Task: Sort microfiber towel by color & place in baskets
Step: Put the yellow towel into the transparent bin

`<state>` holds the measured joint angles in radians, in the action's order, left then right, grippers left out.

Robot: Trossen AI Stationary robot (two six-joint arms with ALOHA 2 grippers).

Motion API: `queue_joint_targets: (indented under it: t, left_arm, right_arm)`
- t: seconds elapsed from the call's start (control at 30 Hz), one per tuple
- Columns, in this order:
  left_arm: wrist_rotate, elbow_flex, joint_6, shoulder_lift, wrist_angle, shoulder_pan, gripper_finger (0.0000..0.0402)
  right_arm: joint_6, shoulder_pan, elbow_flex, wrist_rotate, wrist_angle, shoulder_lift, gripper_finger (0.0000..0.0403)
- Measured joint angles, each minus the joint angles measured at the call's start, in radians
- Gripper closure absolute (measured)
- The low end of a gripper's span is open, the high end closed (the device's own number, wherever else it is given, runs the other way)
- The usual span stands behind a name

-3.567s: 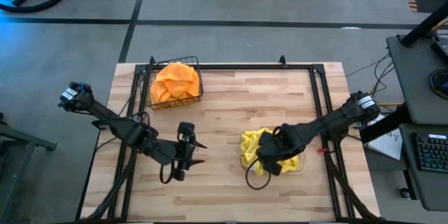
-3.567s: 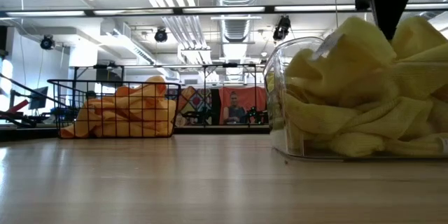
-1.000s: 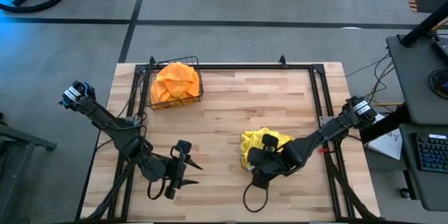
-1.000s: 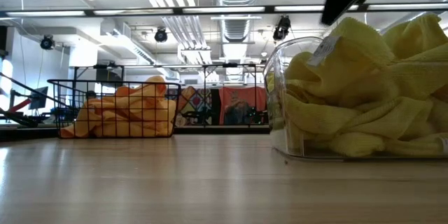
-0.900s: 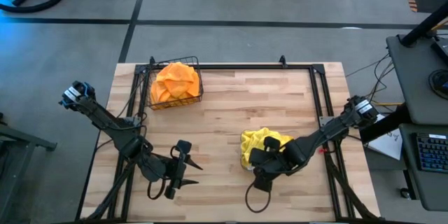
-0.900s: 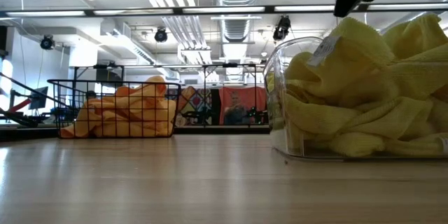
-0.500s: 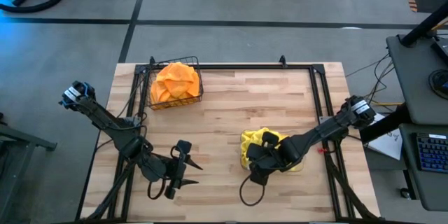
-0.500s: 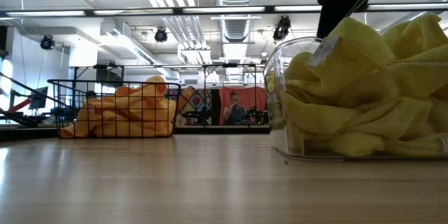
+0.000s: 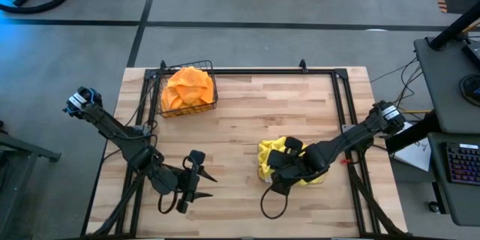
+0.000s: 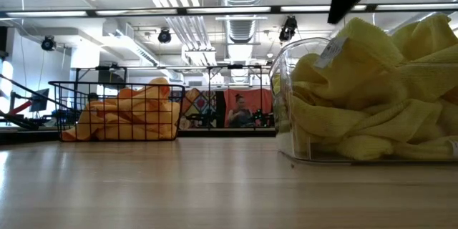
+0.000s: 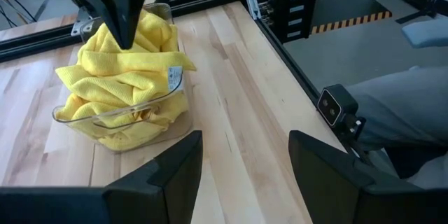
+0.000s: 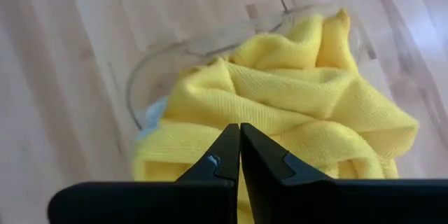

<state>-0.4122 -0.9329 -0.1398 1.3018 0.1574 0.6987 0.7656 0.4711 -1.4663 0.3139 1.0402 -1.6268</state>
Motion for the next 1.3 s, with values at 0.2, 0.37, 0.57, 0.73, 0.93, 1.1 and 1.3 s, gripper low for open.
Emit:
queue_joint_targets:
  t: [0.2,0.37,0.57,0.73,0.93,1.1,1.3]
  left_arm:
    - [0.0,0.0,-0.002,0.0,0.002,0.0,0.0206]
    - [0.0,0.0,-0.008,0.0,0.002,0.0,0.0206]
    - [0.0,0.0,-0.008,0.0,0.0,0.0,0.0206]
    - [0.0,0.0,-0.008,0.0,0.0,0.0,0.0206]
    - [0.0,0.0,-0.008,0.0,0.0,0.0,0.0206]
    - [0.0,0.0,-0.008,0.0,0.0,0.0,0.0206]
    - [-0.02,0.0,-0.003,0.0,0.0,0.0,0.0206]
  right_arm:
    - [0.057,0.032,-0.063,-0.064,-0.006,0.023,0.0394]
    - [0.085,0.06,-0.057,-0.112,-0.032,0.004,0.0394]
    - [0.088,0.065,-0.05,-0.066,-0.025,-0.069,0.0394]
    - [0.053,0.028,-0.048,-0.043,-0.019,-0.124,0.0394]
    - [0.023,-0.033,-0.033,-0.041,0.022,-0.165,0.0394]
    - [-0.007,-0.06,-0.013,-0.05,0.017,-0.188,0.0394]
    - [-0.021,-0.065,0.005,-0.05,-0.006,-0.196,0.0394]
